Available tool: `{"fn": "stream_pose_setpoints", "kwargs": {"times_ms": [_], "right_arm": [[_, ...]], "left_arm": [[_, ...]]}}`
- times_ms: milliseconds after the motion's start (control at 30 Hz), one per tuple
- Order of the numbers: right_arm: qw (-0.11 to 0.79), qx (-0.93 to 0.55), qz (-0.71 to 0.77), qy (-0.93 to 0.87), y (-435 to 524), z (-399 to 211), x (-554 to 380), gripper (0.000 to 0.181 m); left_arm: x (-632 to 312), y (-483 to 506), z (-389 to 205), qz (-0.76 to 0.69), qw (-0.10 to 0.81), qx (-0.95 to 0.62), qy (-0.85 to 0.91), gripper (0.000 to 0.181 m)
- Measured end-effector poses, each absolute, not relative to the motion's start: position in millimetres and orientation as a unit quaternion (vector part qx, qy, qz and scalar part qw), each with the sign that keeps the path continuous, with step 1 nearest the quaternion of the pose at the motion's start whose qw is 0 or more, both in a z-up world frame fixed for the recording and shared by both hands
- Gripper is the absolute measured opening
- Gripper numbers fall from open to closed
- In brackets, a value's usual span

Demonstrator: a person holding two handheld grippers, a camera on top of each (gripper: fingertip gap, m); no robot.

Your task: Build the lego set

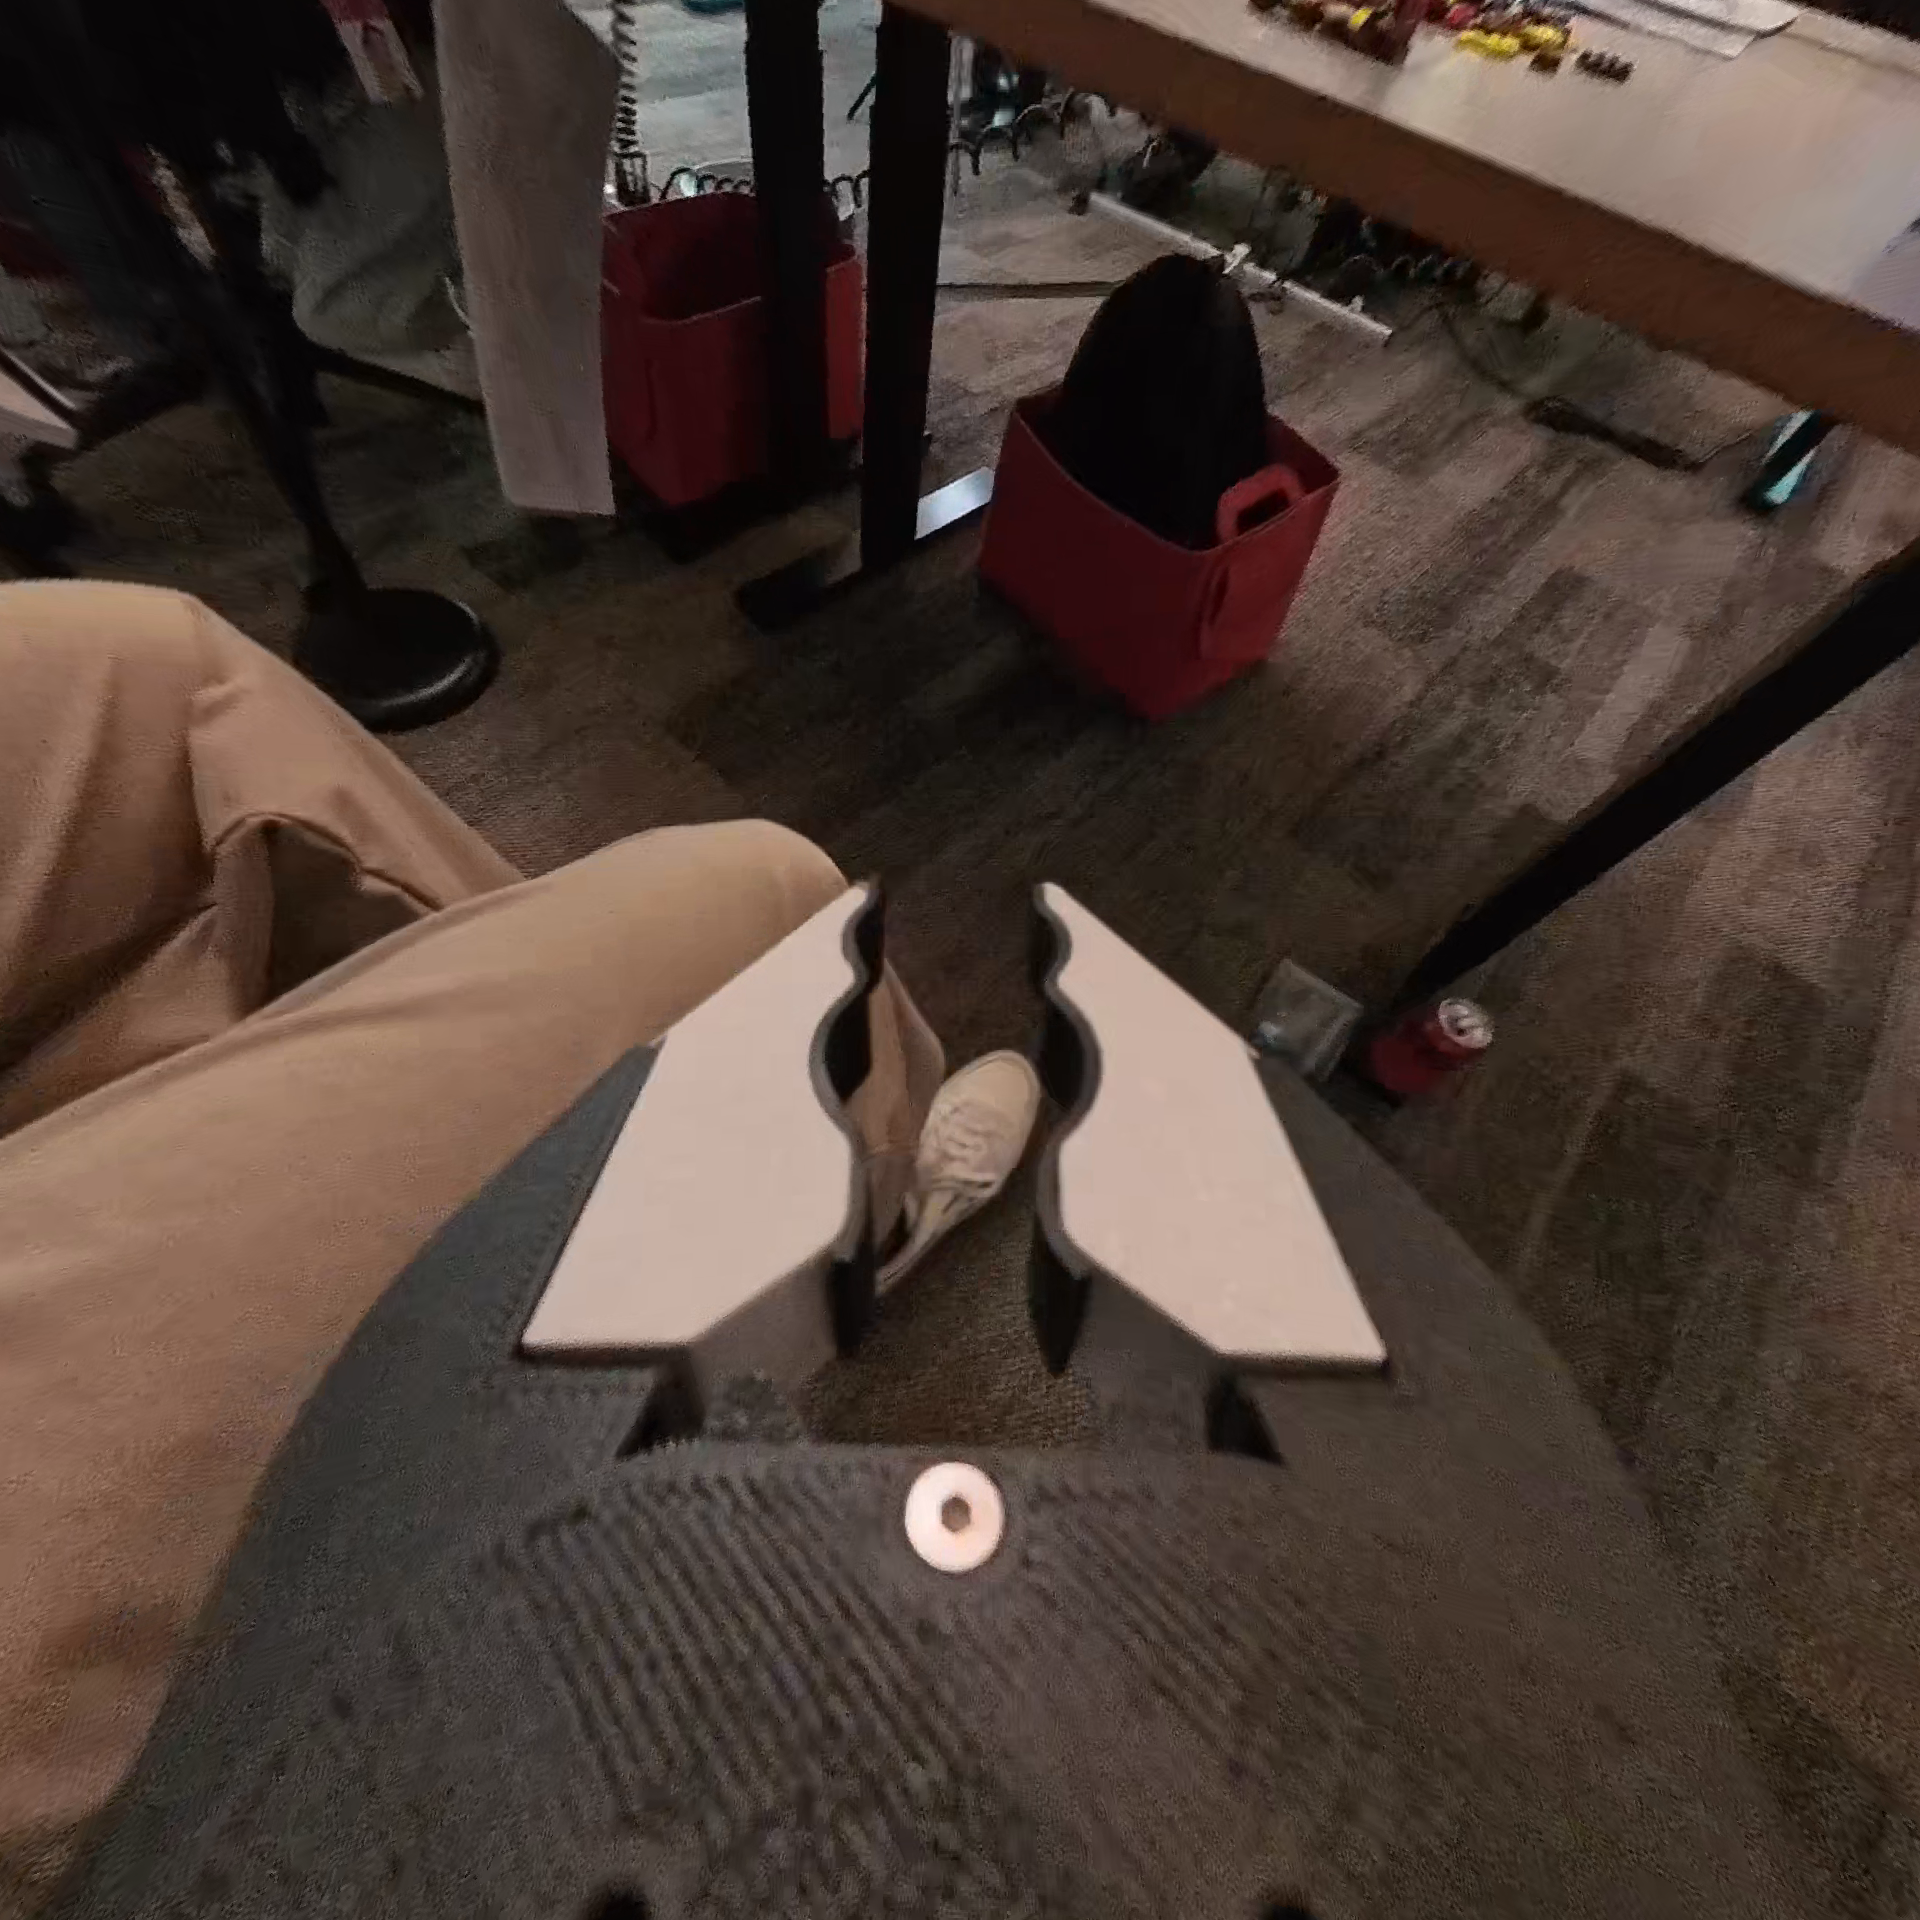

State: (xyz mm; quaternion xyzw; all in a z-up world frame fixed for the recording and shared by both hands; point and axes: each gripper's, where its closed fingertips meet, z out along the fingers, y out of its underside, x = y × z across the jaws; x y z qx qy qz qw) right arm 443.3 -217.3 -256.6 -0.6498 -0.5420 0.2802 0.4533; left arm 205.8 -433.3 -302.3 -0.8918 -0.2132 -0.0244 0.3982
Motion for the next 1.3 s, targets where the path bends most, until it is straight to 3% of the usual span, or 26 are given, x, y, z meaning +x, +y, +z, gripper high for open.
{"fn": "stream_pose_setpoints", "kwargs": {"times_ms": [33,267,333,500,633,900,1167,1300], "right_arm": [[0.46,-0.645,0.277,-0.543,-211,-252,438,0.026],[0.509,-0.575,0.3,-0.566,-177,-174,353,0.032],[0.475,-0.594,0.331,-0.559,-168,-174,331,0.044],[0.4,-0.632,0.463,-0.475,-170,-145,294,0.052],[0.439,-0.585,0.509,-0.454,-167,-101,277,0.052],[0.476,-0.602,0.486,-0.419,-130,-106,301,0.05],[0.468,-0.628,0.424,-0.454,-122,-143,315,0.056],[0.415,-0.655,0.417,-0.474,-126,-170,308,0.062]], "left_arm": [[210,-421,-294,-0.053,0.407,-0.884,-0.224,0.007],[219,-355,-215,-0.078,0.483,-0.853,-0.184,0.007],[222,-336,-174,-0.096,0.525,-0.829,-0.166,0.007],[222,-312,-109,-0.026,0.59,-0.802,-0.084,0.007],[201,-285,-141,0.061,0.554,-0.83,-0.023,0.008],[206,-286,-168,0.01,0.521,-0.852,-0.045,0.008],[179,-311,-201,-0.026,0.478,-0.869,-0.124,0.007],[160,-313,-229,-0.037,0.442,-0.885,-0.14,0.008]]}}
